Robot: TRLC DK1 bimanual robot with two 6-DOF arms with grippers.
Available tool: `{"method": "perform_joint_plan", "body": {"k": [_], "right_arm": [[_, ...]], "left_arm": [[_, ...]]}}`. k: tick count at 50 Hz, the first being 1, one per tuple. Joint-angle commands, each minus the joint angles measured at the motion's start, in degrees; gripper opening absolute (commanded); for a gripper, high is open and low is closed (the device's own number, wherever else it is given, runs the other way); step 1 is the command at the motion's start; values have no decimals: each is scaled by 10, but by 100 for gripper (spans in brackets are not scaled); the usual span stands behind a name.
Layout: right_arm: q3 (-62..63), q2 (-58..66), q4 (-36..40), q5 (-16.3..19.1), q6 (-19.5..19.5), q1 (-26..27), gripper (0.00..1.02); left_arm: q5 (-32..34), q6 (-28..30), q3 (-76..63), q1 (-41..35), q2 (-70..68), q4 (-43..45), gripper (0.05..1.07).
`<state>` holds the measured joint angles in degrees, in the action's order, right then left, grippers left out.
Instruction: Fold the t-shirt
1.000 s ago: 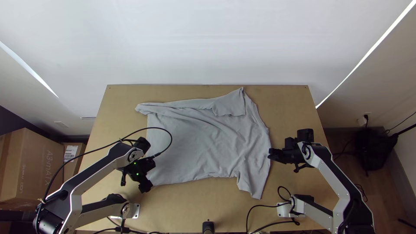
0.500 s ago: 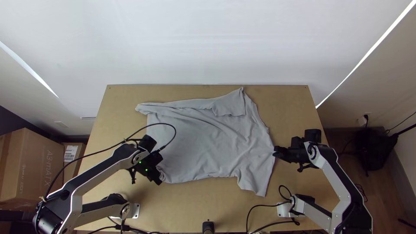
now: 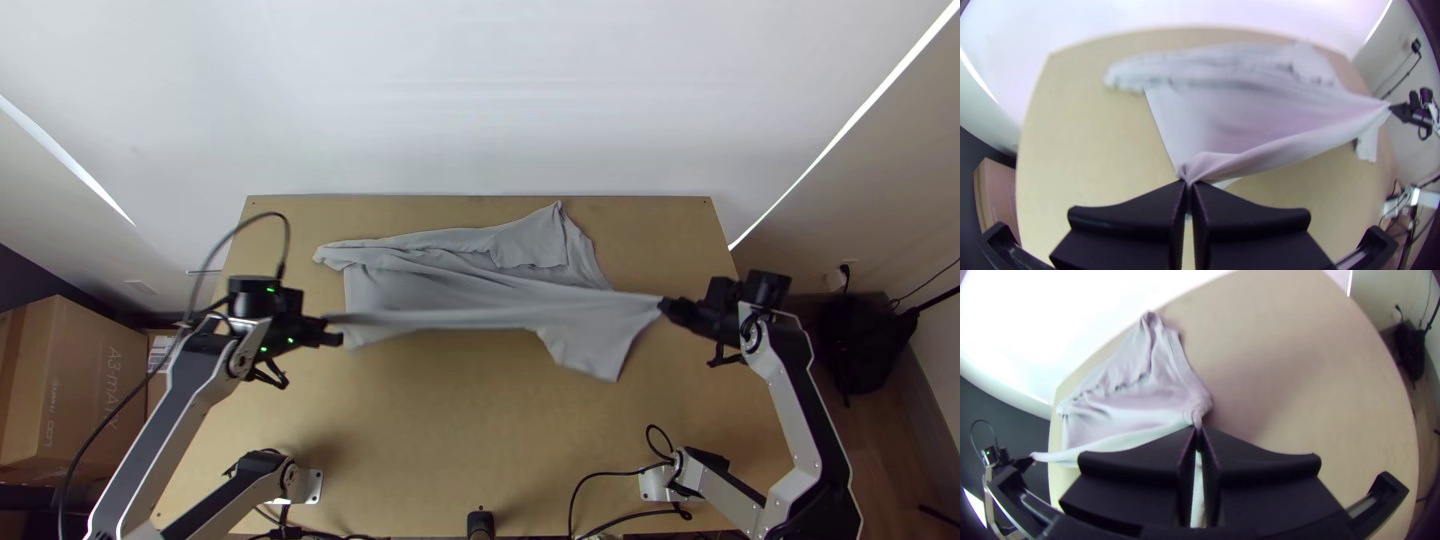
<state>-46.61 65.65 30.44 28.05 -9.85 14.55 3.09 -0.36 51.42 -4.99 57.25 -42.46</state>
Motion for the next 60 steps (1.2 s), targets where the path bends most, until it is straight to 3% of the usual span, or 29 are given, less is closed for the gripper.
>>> {"method": "perform_joint_plan", "body": {"k": [1,6,12,26,38,44,60], "right_arm": [[-67,-9,-63,-40,-53,-18,2],[-124,4,-93,-81,-64,-57,2],[-212,42,-104,-105,-65,-82,2],[-436,132,-123,-159,-69,-89,2],[-595,142,-175,-217,-66,-89,2],[-653,122,-186,-221,-68,-90,2],[-654,-26,-206,-220,-67,-96,2]], "left_arm": [[-44,-59,86,18,-21,17,8],[-75,-68,158,30,-12,48,8],[-91,-68,243,31,14,73,8],[-132,-30,391,46,70,193,8],[-143,-25,549,54,124,229,8],[-147,-22,618,62,139,231,8],[-152,-11,678,66,75,236,8]]}}
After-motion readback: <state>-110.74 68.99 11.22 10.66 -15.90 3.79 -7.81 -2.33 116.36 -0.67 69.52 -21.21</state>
